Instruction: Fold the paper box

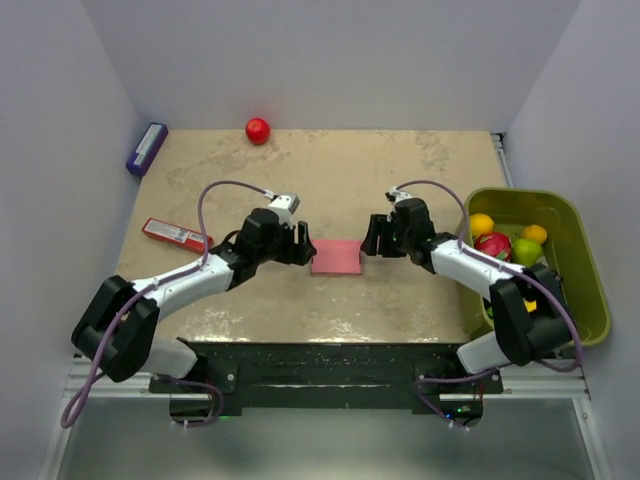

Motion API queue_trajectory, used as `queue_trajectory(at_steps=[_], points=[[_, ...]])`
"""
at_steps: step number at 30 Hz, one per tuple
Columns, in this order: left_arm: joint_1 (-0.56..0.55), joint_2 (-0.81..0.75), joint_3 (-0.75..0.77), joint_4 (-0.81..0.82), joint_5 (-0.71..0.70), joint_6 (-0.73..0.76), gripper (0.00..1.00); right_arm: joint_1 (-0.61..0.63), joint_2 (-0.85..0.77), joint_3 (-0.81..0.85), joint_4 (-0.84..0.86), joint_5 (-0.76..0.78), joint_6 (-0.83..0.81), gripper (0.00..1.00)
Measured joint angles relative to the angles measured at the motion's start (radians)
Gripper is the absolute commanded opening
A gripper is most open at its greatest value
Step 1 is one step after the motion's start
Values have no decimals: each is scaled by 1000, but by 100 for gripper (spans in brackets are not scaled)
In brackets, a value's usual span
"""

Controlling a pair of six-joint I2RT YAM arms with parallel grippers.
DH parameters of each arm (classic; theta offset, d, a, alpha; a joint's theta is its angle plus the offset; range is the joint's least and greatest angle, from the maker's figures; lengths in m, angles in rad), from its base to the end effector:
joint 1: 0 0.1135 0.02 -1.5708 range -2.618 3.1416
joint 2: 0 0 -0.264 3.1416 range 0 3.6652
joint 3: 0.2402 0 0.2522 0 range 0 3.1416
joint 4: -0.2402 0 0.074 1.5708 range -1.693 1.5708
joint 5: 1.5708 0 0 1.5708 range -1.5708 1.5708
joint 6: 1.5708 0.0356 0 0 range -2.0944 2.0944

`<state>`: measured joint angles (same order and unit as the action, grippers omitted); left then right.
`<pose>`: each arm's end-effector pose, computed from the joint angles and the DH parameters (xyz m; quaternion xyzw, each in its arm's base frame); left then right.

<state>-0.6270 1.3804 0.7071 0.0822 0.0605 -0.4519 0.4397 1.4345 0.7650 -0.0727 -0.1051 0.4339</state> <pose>0.2335 -0.1718 0.2058 0.0913 0.8774 -0.2645 0.3898 0.2645 0.1286 0.1961 -0.0238 0.9141 0.2136 0.3439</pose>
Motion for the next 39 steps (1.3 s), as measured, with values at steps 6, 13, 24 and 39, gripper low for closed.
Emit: queue_trajectory(at_steps=[6,13,24,39], points=[[69,25,97,-21,95,17,69,-47,150,35,89,-78,14,55],[137,69,243,-86,200,47,68,-60,243,84,127,-126,13,54],[143,110,393,-225,192,235,67,-114,267,126,165,-202,46,52],[143,261,372,-248,256,254,66,-112,405,225,127,-259,-36,43]])
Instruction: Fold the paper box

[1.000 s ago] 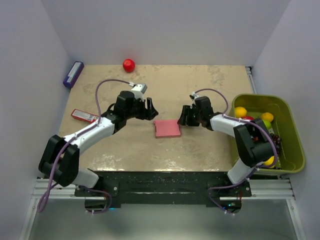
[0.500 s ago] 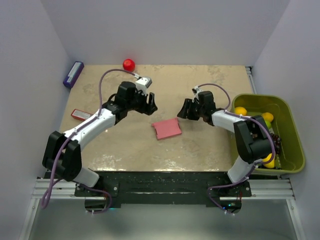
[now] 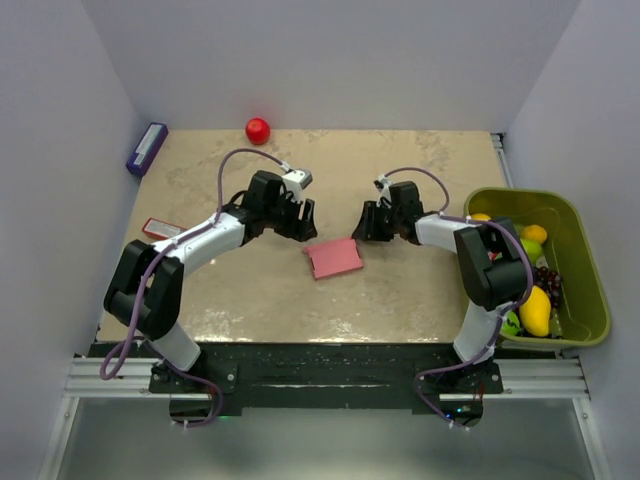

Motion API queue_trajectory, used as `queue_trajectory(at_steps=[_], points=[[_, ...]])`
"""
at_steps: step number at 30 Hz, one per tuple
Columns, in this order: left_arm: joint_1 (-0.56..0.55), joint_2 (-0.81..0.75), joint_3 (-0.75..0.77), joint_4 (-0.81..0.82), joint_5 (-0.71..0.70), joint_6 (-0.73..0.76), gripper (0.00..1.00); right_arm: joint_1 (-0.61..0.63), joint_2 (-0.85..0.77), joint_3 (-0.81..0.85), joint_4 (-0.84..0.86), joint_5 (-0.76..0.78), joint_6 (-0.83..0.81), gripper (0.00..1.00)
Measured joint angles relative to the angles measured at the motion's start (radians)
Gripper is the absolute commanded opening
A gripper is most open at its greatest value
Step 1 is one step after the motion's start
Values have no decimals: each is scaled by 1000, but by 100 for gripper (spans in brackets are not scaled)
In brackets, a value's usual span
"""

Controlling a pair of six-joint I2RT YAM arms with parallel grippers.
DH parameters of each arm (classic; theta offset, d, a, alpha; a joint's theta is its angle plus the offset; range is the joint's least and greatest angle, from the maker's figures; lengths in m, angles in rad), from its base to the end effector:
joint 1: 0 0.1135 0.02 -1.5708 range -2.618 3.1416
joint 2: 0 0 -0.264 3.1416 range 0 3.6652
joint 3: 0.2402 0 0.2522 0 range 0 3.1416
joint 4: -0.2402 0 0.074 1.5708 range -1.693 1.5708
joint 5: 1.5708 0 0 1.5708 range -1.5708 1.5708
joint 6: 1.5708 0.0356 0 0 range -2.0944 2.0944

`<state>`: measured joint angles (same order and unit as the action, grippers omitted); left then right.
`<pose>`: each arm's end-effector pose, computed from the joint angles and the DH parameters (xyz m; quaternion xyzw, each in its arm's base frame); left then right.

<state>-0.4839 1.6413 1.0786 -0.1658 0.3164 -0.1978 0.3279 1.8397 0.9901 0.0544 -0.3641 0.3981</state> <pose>0.3120 -0.1765 0.2251 0.1922 0.8828 -0.2705 0.3324 0.3481 0.1318 0.1471 -0.0365 0.9123 0.2887 0.2882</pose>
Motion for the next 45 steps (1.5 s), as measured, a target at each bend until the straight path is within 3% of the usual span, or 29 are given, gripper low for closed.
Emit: queue_trajectory(at_steps=[18,23,27,28,36,45], points=[[0,0,0,-8,10,1,67,45,21,1,26,-81,-7,37],[0,0,0,-9,10,1,67,45,39,3,41,-111,3,26],[0,0,0,-12,9,1,68,45,58,5,48,-134,7,1],[0,0,0,-13,9,1,68,45,63,6,51,-142,10,0],[19,-2,0,-15,19,1,70,45,45,2,68,-177,30,0],[78,-76,-2,13,97,2,76,47,-231,-94,182,-149,56,0]])
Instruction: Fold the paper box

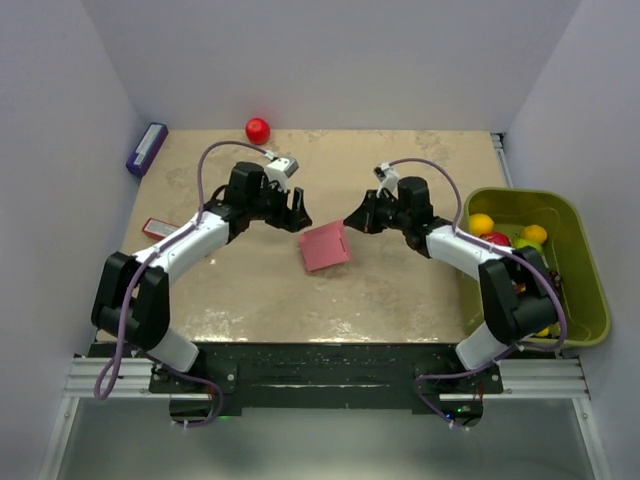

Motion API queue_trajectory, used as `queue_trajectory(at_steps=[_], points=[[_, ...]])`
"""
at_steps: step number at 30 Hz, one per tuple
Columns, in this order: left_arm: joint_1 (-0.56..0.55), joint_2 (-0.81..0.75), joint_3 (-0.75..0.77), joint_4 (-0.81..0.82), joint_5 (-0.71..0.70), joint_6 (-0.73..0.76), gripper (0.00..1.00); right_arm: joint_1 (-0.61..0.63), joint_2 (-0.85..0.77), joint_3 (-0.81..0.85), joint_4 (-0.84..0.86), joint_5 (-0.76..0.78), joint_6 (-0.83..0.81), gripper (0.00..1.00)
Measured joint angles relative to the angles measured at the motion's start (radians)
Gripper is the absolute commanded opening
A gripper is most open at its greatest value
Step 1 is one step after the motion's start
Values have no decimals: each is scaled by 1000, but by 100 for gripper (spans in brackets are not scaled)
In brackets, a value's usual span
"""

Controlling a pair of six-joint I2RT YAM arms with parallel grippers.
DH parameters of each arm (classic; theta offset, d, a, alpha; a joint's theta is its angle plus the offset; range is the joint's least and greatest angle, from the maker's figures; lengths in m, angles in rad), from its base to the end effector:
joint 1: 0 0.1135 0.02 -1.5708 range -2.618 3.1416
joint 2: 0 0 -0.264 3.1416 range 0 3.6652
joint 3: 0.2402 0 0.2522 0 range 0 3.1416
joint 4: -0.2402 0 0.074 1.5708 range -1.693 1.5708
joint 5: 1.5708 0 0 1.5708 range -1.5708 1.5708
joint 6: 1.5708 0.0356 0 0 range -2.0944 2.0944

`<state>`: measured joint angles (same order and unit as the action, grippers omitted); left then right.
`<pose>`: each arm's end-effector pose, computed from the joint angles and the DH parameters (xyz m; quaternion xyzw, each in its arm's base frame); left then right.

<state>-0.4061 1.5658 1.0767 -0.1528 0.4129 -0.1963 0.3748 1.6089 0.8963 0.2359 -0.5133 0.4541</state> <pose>0.3145 -0.1508 0.2515 0.1829 0.8607 -0.3051 0.3643 0.3174 0.1436 0.2144 -0.0992 0.8307 0.4010 0.3732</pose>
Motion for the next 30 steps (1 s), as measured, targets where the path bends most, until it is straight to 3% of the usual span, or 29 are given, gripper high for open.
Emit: queue_trajectory(at_steps=[16,18,22,26,30], points=[[86,-110,-69,114,364,6,84,0,-317,-104,55,6,-11,0],[96,-164,-87,137,388,6,86,0,-377,-104,56,0,-13,0],[147,-319,-163,245,451,-37,99,0,-475,-104,57,-32,-13,0],[193,-519,-315,407,497,-142,100,0,-520,-104,60,-87,-1,0],[195,-621,-396,473,527,-192,100,-1,-553,-104,55,-143,27,0]])
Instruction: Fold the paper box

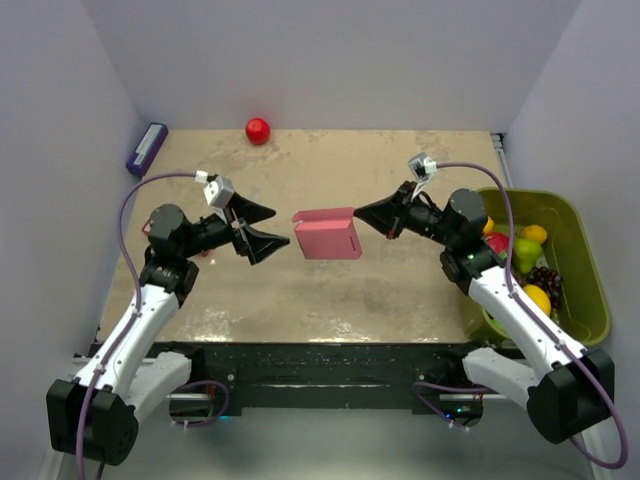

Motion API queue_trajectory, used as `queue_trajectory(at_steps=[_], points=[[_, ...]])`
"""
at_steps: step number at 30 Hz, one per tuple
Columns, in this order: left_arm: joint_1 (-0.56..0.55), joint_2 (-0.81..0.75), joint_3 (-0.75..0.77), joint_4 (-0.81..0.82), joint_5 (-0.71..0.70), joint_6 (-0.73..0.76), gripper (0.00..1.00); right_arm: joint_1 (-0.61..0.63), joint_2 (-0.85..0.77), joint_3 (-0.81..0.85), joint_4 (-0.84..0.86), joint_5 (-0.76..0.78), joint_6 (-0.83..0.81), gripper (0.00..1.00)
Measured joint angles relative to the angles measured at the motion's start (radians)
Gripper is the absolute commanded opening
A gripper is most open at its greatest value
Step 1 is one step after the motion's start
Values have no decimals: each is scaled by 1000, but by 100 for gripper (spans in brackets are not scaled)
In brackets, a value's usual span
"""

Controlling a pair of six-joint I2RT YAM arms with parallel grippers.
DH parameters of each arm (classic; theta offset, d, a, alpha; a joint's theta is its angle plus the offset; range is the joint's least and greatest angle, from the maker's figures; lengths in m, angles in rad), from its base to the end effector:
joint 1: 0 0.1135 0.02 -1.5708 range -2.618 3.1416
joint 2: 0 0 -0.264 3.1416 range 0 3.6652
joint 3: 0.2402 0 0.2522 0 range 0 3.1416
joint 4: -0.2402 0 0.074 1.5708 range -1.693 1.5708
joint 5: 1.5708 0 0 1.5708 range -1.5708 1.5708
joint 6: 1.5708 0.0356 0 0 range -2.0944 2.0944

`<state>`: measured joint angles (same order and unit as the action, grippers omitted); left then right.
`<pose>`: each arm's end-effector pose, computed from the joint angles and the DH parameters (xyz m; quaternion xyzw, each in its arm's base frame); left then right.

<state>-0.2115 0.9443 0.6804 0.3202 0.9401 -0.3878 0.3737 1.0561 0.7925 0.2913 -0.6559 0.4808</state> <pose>0.2014 -0.0727 0.3267 0.2740 0.6390 -0.4885 0.5272 0.2196 0.1094 0.3402 -0.1952 0.6715 0.4856 0.5246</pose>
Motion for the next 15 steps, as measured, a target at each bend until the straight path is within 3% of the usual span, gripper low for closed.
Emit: queue_trajectory(at_steps=[12,15], points=[[2,-195,-135,41,14,-97,100,0,-97,0,25,-105,128,0],[2,-208,-177,115,25,-154,100,0,-106,0,32,-122,145,0]])
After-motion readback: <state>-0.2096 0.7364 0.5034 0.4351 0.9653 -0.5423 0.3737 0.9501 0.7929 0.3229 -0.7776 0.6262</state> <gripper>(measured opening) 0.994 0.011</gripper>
